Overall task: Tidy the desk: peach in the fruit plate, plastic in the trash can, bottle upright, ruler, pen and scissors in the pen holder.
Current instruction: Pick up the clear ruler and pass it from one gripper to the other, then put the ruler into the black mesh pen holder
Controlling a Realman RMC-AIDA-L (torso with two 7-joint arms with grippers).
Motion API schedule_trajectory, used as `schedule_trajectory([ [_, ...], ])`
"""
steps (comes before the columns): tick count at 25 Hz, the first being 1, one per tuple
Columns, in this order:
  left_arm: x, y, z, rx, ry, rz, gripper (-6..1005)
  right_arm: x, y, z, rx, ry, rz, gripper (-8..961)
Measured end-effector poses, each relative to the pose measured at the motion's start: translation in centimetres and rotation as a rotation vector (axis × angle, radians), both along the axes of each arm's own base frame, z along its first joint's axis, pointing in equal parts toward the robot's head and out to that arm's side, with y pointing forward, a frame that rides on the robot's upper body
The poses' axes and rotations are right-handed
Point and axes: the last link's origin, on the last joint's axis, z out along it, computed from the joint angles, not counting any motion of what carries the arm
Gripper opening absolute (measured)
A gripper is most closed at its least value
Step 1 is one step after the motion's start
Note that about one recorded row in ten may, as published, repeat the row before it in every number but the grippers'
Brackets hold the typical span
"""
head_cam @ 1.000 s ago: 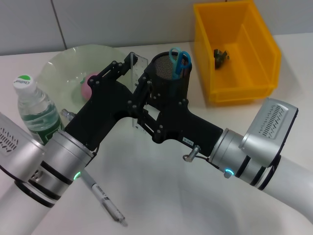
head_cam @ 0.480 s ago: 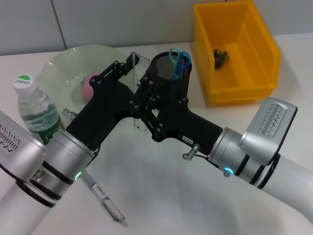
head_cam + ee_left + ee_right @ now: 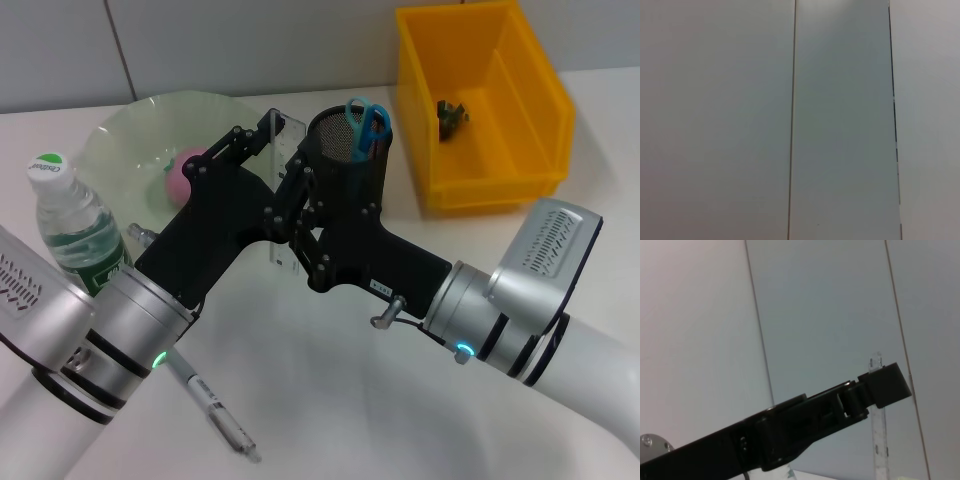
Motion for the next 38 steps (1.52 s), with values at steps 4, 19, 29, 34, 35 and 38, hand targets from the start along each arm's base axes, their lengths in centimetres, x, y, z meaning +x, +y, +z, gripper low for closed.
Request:
schedule_trajectory([
  [4,0.00,-0.01,-0.02,-0.001,0.000,0.000,417,0.01,-0.01,-0.06,-0.003,-0.004,0.001,19],
  [19,0.06,0.17,0.01,-0.006,-0.007,0.007,419,0.22,-0.25,-0.22,-0.015,-0.018,0.007,20],
  [29,0.03,0.15,-0.04,-0.032,-0.025,0.014,616,0.32,-0.08,-0.15,-0.010,-0.019,-0.001,30],
  [34,0.02,0.16,-0.01,-0.041,-0.036,0.017,798,0.43,0.04,0.01,0.003,-0.009,-0.018,34],
  [35,-0.02,-0.08,0.12,-0.057,-0.056,0.013,798,0.62,0.08,0.22,0.018,0.001,-0.033,35],
  [38,-0.20,-0.55,0.26,-0.100,-0.085,0.000,797,0.84,0.18,0.57,0.037,0.011,-0.043,38],
])
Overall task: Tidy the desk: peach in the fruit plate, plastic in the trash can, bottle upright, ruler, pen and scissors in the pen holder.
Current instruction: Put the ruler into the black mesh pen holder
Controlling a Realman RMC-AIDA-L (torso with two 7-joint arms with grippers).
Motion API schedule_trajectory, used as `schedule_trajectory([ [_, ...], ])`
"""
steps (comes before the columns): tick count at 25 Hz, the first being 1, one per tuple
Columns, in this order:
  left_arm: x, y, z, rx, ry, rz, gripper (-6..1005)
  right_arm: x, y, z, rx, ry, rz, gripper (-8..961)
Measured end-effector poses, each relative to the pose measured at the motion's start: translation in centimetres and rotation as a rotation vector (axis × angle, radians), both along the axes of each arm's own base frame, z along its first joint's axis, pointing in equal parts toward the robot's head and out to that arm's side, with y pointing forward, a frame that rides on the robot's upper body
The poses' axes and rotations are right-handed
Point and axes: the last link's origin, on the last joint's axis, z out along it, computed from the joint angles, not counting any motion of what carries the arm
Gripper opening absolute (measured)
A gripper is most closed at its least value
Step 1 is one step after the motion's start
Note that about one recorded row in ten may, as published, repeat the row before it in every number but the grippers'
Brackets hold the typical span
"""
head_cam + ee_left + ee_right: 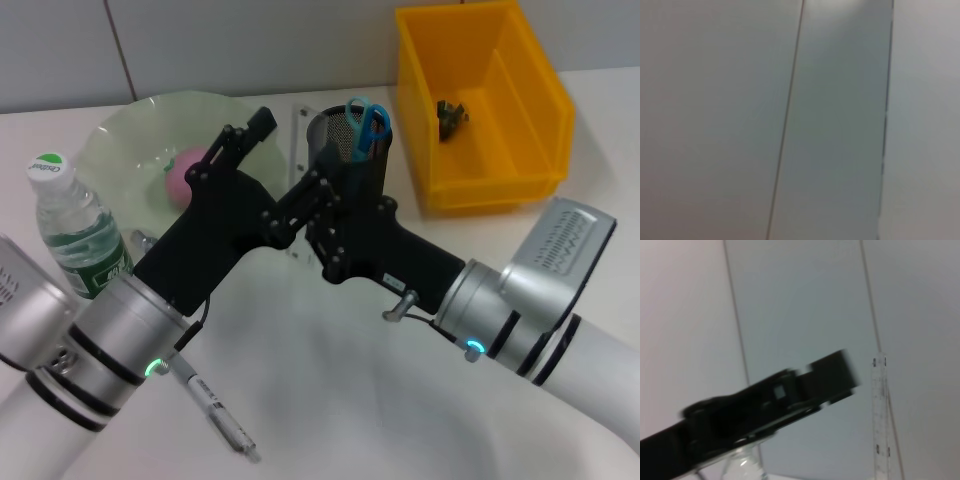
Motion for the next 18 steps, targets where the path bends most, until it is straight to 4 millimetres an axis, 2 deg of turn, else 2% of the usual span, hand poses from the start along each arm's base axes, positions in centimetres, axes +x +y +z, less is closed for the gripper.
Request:
schedule_trajectory([
  [10,-1.3,-0.9,1.1,-0.035,-0.049,-0.003,794,0.9,0.6,2.3,0.108,0.034,0.012,48],
  [18,-3.6,-1.9,2.0,-0.091,-0.068,0.049,792,0.6,2.6,4.9,0.235,0.047,0.046,56],
])
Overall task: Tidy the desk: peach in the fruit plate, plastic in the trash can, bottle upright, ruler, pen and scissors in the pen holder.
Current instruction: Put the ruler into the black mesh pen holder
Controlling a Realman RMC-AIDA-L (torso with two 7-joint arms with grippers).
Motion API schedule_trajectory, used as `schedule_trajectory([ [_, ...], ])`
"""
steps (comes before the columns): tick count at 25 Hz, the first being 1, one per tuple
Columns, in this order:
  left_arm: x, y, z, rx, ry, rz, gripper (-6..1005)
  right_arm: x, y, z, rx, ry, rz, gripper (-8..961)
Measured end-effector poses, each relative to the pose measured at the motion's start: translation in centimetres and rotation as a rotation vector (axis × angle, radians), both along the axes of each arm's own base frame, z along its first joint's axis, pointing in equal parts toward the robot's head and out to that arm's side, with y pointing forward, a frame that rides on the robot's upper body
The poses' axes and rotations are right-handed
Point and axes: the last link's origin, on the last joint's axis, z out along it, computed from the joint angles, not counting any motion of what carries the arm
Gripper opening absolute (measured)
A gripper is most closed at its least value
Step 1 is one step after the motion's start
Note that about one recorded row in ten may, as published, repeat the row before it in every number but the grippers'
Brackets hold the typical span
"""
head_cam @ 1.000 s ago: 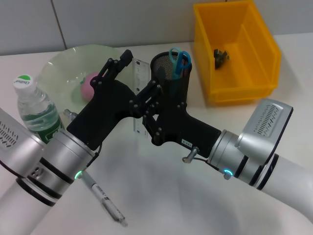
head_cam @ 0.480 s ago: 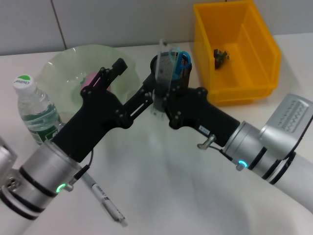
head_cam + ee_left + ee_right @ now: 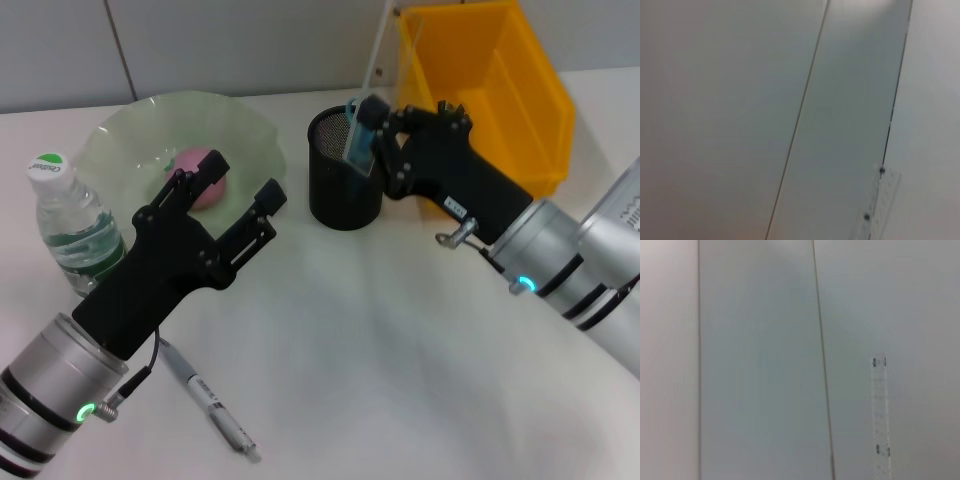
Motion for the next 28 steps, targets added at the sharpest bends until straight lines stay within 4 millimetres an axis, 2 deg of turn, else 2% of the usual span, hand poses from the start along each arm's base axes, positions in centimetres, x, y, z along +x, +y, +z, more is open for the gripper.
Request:
schedule_trajectory([
  [6,-0.5,-0.7,-0.5,-0.027,0.030,-0.006,792,-0.8,1.9,0.9,0.051,-0.034,0.017,62],
  [14,-1.5,-0.9,-0.4,-0.102,0.093,-0.026,791,-1.1,4.6,0.3,0.031,-0.102,-0.071,70],
  [28,-2.5,-0.2,-0.3,-0.168,0.137,0.000,791,-1.1,6.5,-1.2,-0.050,-0.186,-0.174,83],
])
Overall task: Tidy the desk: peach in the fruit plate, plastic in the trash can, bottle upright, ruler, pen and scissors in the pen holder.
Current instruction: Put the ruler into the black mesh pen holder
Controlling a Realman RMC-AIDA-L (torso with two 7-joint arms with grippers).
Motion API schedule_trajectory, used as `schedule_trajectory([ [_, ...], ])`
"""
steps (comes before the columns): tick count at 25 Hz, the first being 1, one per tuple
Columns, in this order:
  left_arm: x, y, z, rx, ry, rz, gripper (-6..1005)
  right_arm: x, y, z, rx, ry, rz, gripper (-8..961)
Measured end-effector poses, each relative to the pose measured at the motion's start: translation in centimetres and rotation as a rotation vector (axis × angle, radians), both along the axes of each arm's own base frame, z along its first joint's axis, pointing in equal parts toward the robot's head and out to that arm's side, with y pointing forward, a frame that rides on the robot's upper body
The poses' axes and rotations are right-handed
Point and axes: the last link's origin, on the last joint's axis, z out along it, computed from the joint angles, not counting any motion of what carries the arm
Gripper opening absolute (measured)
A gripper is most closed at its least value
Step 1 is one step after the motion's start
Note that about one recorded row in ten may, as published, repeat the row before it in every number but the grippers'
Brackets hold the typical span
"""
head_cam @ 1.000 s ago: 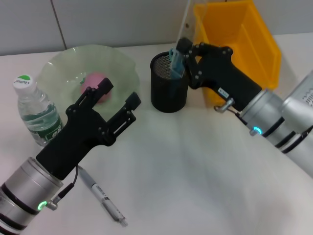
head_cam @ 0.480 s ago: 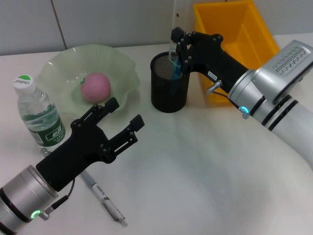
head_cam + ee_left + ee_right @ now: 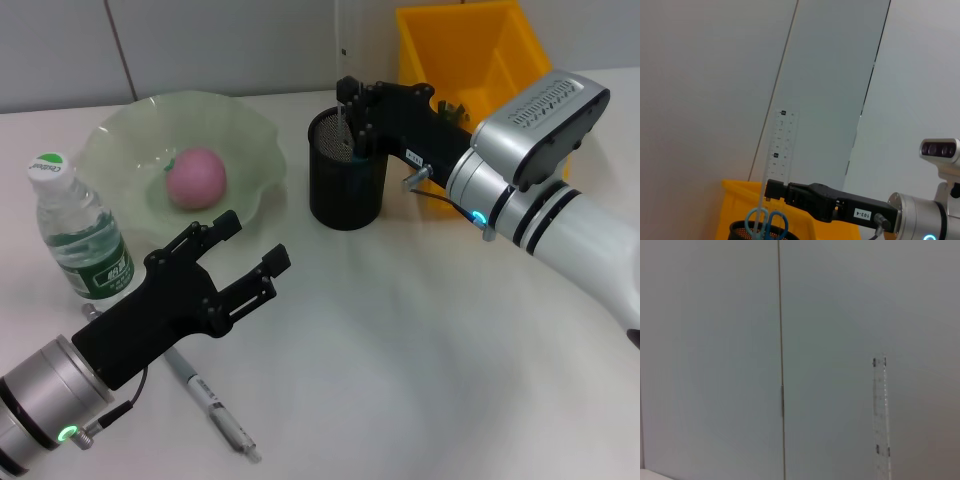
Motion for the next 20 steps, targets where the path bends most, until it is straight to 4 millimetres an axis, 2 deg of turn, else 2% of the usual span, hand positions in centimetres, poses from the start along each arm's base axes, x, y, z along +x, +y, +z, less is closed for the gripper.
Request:
schedule_trajectory([
  [20,-0.15,0.44,0.57,0.024,-0.005,0.011,790,0.07,-0.16,0.07,0.001,0.009,0.002,103],
])
